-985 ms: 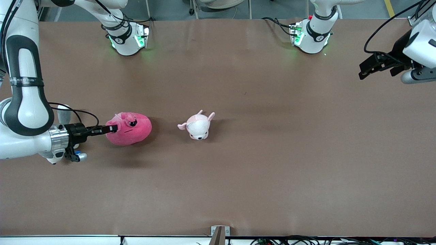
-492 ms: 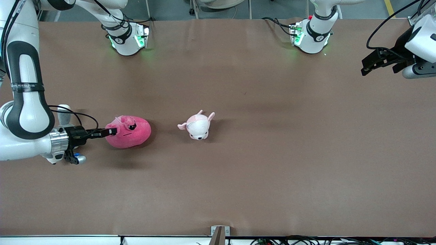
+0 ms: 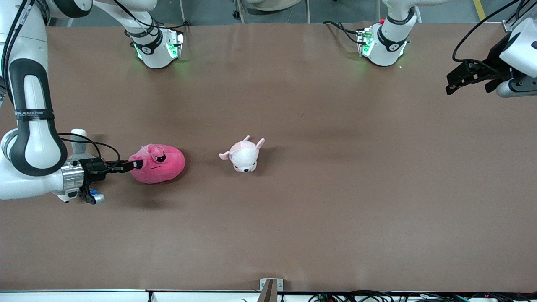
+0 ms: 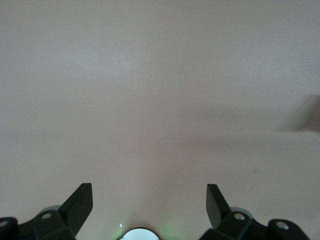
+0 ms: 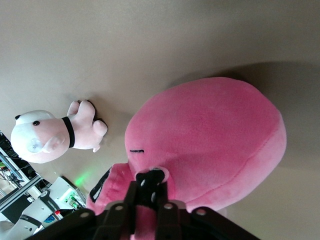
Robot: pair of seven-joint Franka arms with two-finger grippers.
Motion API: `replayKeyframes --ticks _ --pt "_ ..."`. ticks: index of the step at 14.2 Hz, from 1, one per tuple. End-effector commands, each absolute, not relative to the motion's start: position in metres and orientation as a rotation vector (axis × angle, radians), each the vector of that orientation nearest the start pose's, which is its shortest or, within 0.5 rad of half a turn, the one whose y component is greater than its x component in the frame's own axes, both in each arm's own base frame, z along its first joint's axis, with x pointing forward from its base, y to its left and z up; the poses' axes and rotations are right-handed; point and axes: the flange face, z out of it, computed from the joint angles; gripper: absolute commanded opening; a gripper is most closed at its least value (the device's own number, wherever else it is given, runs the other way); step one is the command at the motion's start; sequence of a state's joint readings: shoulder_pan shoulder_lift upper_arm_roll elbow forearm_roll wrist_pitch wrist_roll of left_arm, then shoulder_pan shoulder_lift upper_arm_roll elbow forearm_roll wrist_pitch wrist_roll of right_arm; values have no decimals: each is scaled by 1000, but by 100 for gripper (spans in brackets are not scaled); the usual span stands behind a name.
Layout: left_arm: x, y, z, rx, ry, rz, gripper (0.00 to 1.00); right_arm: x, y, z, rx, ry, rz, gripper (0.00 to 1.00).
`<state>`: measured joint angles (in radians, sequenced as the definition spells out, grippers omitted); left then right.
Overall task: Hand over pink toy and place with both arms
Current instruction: 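Lower the pink plush beside the grey cat with the right gripper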
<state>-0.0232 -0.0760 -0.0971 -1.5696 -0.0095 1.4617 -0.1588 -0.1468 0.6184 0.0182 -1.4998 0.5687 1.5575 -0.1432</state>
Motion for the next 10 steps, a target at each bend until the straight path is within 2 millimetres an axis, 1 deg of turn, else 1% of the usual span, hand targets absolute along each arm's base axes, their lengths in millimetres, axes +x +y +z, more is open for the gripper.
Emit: replayKeyframes --ticks 1,2,3,4,5,6,7,9,10 --pt "511 -63 659 -3127 -37 22 100 654 -31 307 -2437 194 573 100" --pt "511 -63 659 -3127 -37 22 100 656 -38 317 -2450 196 546 100" --pt "510 -65 660 -3127 -30 17 100 658 -53 344 -2466 202 484 100" --pt "510 -66 660 -3127 -32 17 100 658 -61 370 -2498 194 431 100" --pt "510 -66 661 -3127 -32 15 100 657 -65 393 -2574 172 402 100" --pt "510 -66 661 -3127 -35 15 100 652 -70 423 -2673 140 362 100" --pt "510 -66 661 -3127 -37 12 100 648 -73 443 -2733 120 334 100" --pt "510 -65 662 -3128 -40 10 100 637 -77 489 -2799 104 243 100" --pt "510 -65 662 -3128 -42 10 100 633 -79 504 -2838 95 212 100"
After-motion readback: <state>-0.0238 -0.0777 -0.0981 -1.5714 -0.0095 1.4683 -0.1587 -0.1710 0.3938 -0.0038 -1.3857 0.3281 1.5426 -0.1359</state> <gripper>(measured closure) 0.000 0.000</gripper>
